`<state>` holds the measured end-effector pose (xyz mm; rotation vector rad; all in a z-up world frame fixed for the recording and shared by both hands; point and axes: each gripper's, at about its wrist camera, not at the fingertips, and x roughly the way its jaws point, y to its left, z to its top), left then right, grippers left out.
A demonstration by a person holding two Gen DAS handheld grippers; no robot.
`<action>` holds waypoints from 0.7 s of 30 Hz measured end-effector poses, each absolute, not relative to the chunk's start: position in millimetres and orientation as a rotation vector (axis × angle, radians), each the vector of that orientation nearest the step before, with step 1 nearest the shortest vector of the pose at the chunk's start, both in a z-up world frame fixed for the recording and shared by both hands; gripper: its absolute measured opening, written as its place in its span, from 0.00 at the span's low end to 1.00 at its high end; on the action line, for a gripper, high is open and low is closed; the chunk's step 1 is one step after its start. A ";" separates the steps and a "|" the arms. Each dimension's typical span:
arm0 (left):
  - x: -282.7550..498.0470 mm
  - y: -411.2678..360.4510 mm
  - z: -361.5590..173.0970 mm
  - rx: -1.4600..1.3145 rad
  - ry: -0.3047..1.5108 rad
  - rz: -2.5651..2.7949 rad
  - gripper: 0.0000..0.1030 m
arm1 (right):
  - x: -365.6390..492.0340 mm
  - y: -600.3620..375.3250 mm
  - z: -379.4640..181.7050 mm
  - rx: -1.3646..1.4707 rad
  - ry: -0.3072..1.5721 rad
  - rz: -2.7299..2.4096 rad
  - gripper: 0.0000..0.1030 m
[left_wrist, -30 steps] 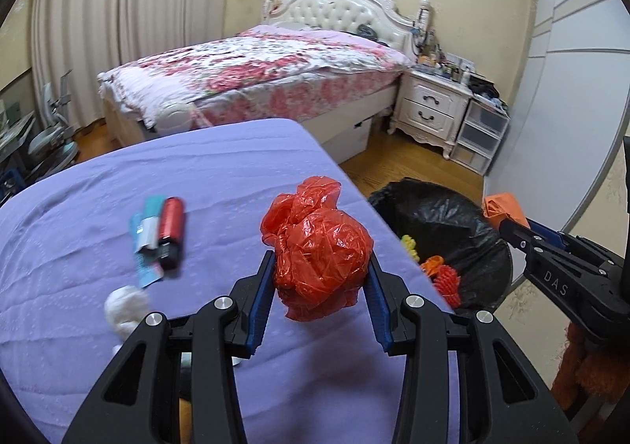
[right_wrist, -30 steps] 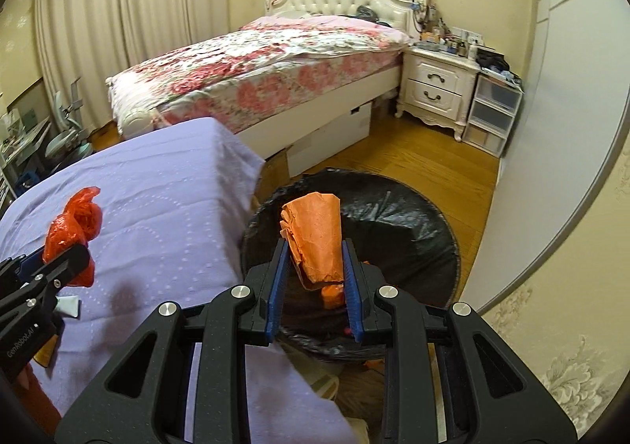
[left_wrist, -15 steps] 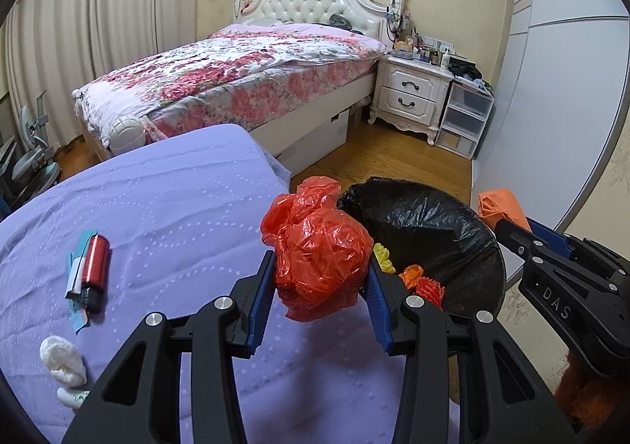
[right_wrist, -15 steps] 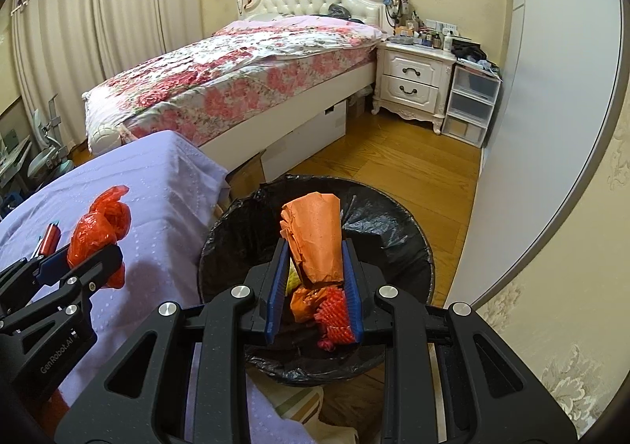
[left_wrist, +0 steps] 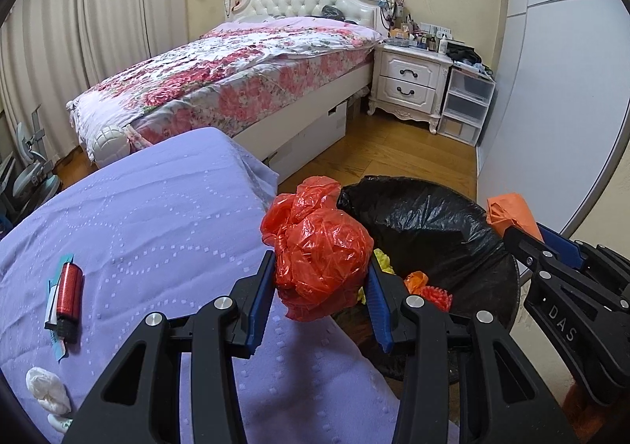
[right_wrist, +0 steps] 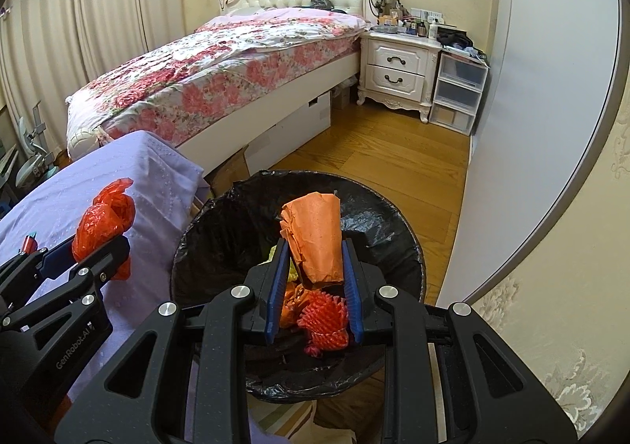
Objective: Collect trash
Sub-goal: 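Carry the red bag and orange cloth over the black bin, then open both grippers to drop the bag and cloth into the bin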
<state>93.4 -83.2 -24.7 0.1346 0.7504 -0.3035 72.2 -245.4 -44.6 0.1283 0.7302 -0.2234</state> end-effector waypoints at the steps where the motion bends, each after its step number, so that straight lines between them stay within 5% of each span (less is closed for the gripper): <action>1: 94.7 -85.0 -25.6 0.136 0.754 -0.304 0.42 | 72.9 -246.2 -45.5 0.131 0.732 -0.225 0.25; 10: 99.5 -98.1 -27.3 0.159 0.751 -0.317 0.43 | 78.8 -252.6 -50.7 0.149 0.741 -0.239 0.26; 17: 99.4 -97.6 -26.9 0.161 0.748 -0.305 0.67 | 79.1 -255.7 -52.8 0.157 0.742 -0.256 0.35; 21: 97.9 -96.6 -25.6 0.160 0.743 -0.303 0.70 | 76.6 -256.9 -50.3 0.160 0.728 -0.268 0.40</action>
